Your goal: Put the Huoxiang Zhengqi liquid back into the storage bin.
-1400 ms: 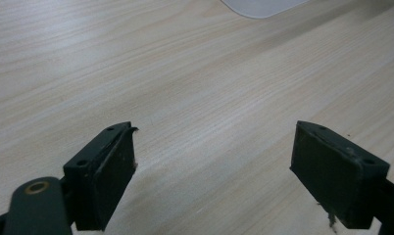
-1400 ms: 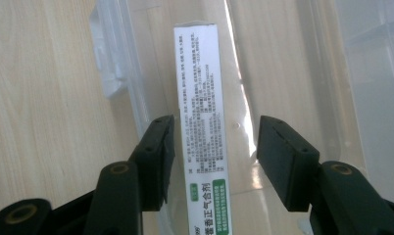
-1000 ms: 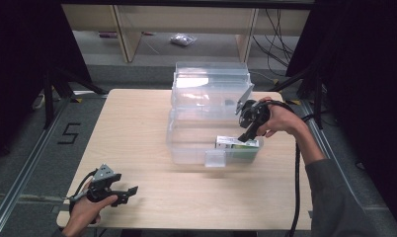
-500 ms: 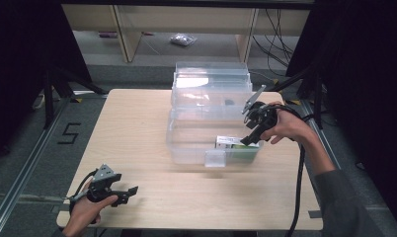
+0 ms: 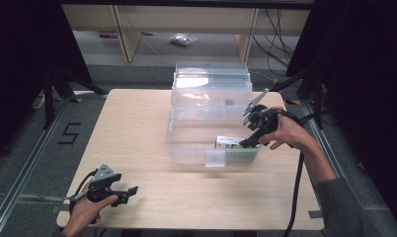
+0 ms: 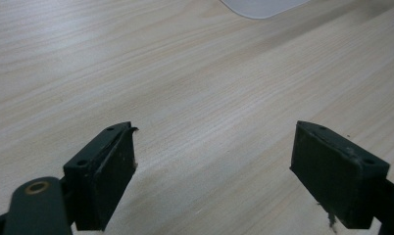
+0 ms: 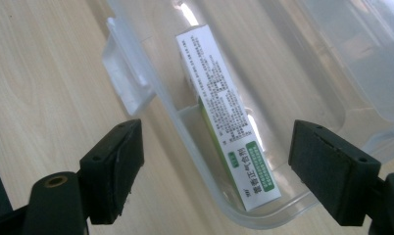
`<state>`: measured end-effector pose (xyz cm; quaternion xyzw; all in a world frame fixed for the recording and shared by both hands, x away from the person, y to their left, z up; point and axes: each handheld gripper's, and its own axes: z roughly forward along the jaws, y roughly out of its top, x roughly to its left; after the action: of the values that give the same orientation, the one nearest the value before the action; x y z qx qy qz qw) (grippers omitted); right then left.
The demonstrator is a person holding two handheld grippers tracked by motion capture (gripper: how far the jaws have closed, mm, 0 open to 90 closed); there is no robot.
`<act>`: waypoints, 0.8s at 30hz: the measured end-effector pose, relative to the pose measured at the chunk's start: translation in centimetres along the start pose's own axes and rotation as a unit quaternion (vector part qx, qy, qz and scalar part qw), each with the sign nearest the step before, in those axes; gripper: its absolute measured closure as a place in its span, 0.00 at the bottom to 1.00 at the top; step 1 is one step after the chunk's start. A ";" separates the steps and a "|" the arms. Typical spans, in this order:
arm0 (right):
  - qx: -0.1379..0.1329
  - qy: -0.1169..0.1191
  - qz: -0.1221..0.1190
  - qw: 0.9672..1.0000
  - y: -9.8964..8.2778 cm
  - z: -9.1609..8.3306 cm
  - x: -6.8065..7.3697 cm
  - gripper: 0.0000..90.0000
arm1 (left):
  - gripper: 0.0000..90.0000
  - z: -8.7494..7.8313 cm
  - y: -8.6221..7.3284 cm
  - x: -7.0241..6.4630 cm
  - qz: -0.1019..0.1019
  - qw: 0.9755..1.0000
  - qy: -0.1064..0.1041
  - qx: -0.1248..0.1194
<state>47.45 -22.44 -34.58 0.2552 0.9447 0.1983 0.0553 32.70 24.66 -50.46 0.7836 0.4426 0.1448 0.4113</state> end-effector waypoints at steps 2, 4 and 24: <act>-0.004 -0.001 -0.001 1.000 0.0 0.0 0.1 0.24 | 0.18 -0.2 0.1 0.2 0.013 1.000 0.000 0.014; -0.008 0.001 -0.002 1.000 0.0 0.0 0.0 0.25 | 0.18 -0.2 0.1 0.2 0.013 1.000 0.000 0.013; -0.012 0.004 0.005 1.000 -0.8 0.4 1.7 0.24 | 0.18 -0.2 0.1 0.1 0.013 1.000 0.000 0.013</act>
<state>45.70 -22.04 -35.31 0.2587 0.9410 0.2114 0.0533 32.70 24.88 -50.31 0.7943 0.4345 0.1447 0.3991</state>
